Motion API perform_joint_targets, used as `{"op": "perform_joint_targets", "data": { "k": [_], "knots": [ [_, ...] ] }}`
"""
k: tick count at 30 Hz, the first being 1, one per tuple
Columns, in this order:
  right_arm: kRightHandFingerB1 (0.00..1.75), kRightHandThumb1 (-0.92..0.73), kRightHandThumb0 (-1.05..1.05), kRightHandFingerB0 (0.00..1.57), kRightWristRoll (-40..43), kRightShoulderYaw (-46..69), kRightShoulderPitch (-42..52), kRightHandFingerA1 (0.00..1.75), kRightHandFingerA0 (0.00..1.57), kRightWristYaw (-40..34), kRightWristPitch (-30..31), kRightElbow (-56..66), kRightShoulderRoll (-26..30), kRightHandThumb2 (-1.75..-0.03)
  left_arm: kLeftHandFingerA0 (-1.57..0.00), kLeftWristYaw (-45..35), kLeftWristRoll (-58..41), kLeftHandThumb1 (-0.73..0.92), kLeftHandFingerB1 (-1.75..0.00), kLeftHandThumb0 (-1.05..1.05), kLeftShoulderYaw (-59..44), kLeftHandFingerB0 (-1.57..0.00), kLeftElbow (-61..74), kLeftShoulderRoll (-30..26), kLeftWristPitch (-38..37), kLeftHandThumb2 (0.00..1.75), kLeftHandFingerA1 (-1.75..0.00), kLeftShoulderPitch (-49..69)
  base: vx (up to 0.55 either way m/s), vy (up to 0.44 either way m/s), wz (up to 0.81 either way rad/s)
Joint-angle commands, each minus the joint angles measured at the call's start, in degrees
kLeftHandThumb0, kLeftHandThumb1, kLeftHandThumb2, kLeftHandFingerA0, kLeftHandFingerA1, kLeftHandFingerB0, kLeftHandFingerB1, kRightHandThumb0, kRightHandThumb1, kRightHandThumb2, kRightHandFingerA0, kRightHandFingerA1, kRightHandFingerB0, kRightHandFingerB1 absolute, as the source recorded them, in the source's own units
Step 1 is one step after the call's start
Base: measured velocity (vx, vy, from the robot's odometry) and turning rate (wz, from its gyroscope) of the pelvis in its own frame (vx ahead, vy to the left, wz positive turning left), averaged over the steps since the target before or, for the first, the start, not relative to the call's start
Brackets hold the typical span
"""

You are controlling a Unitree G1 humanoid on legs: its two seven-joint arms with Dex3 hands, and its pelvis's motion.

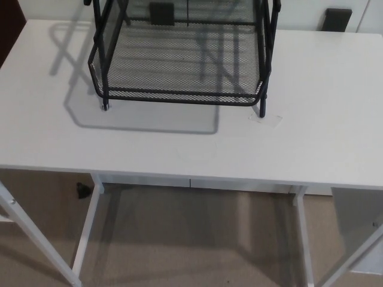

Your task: The robot walks towards a file tray kept in the middle of a desk and uses its right hand to grab a tray and pulls it out towards itself

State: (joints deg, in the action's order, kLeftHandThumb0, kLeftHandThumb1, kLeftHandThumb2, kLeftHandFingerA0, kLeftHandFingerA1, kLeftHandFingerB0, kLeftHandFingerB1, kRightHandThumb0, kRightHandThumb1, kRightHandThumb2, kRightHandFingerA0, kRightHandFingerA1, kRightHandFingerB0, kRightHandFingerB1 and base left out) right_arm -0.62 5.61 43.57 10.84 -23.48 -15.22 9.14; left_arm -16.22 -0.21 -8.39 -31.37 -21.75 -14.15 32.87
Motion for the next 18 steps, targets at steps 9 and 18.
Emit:
{"op": "perform_joint_targets", "data": {
  "k": [9,18],
  "knots": [
    [0.46,-0.57,-0.41,0.51,0.8,0.2,-3.2,0.51,0.64,0.2,0.8,-0.8,0.8,-0.56,-0.25,0.2,0.5,0.63,-0.38,-0.37,0.1,-0.22,-1.5,-1.0,0.9,0.7,-0.41,-2.6,0.0,0.008,0.06],
    [0.47,-0.56,-0.42,0.55,0.1,0.0,-3.1,0.52,0.68,-0.4,1.6,-0.2,0.7,-0.56,-0.24,-1.0,-0.3,0.64,-0.38,-0.38,-0.2,-0.21,-0.2,-1.2,1.2,0.7,-0.41,-1.9,0.06,0.26,-0.32]
  ]
}}
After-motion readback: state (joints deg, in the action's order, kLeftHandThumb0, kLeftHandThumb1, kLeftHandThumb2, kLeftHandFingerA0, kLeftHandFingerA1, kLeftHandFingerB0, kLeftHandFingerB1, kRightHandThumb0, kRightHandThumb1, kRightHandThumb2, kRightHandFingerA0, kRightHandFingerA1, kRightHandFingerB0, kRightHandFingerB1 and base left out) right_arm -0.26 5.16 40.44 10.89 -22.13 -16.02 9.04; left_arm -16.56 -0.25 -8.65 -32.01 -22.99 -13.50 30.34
